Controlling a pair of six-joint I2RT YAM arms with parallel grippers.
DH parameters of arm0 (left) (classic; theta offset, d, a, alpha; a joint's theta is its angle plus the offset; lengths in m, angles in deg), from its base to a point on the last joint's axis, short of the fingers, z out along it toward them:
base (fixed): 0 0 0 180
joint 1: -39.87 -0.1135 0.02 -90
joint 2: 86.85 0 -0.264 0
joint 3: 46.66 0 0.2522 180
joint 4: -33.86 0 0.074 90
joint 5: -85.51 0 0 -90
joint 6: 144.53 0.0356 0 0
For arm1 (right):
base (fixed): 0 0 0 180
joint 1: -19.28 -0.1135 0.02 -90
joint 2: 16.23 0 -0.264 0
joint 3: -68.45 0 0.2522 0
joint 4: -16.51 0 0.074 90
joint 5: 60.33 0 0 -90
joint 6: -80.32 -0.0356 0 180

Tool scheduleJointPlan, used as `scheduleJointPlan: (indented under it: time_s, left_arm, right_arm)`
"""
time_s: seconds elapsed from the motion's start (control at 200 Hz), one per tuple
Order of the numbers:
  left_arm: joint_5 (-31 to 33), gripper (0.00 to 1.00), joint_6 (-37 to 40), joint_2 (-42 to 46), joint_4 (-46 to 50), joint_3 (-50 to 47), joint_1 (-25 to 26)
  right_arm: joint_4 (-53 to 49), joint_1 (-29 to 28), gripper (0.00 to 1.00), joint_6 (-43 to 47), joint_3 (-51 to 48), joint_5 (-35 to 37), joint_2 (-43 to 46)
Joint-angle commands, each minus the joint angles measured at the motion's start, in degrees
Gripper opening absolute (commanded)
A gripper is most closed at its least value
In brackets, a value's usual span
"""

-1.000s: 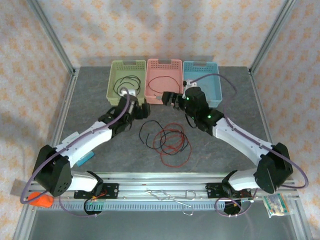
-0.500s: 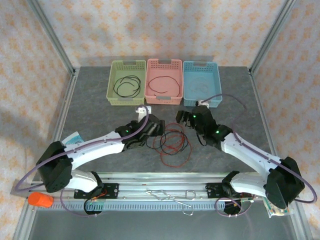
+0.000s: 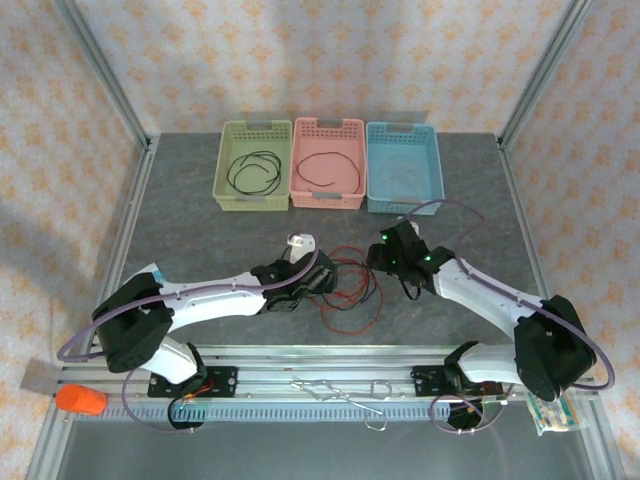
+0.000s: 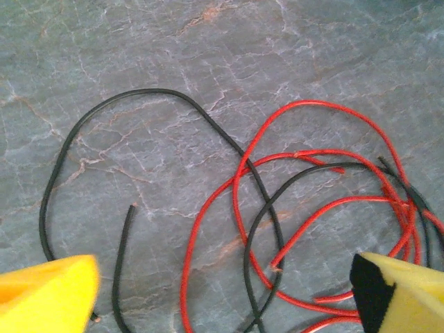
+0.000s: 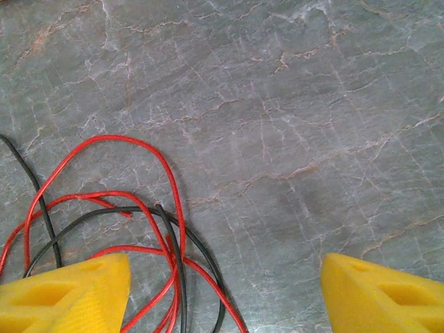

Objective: Untangle the cables

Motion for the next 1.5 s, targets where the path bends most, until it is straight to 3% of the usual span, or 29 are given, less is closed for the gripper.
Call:
scheduleJointPlan:
  time_s: [0.0, 0.14, 0.375, 0.771, 1.081, 1.492]
  left_arm:
    - [2.22, 0.81, -2.09, -1.14, 2.8, 0.18, -0.63]
    - [1.03, 0.67, -3.28, -1.18, 4.14, -1.18, -3.2]
    - [-1.15, 0.55, -2.51, -3.45, 6.32, -1.35, -6.91]
    - [-3.79, 0.59, 1.1, -4.32, 7.66, -1.04, -14.5]
    - [-6.51, 0.56, 4.57, -6.48, 5.29, -1.38, -17.62]
    - [-8.03, 0.5, 6.74, -10.07, 2.36, -0.13, -19.06]
  right_arm:
    - [-0.21, 0.09, 0.72, 0.96, 0.49, -1.94, -0.45]
    - [3.26, -0.18, 0.73, 3.01, 0.36, -7.26, -0.19]
    - [3.34, -1.35, 0.72, 2.87, 0.93, -6.03, 0.0]
    - [5.3, -2.23, 0.7, 4.82, 1.33, -9.76, 0.32]
    - [9.2, -7.44, 0.72, 7.63, 2.74, -14.57, 1.58]
    - [9.53, -8.02, 0.72, 7.3, 2.37, -13.97, 2.19]
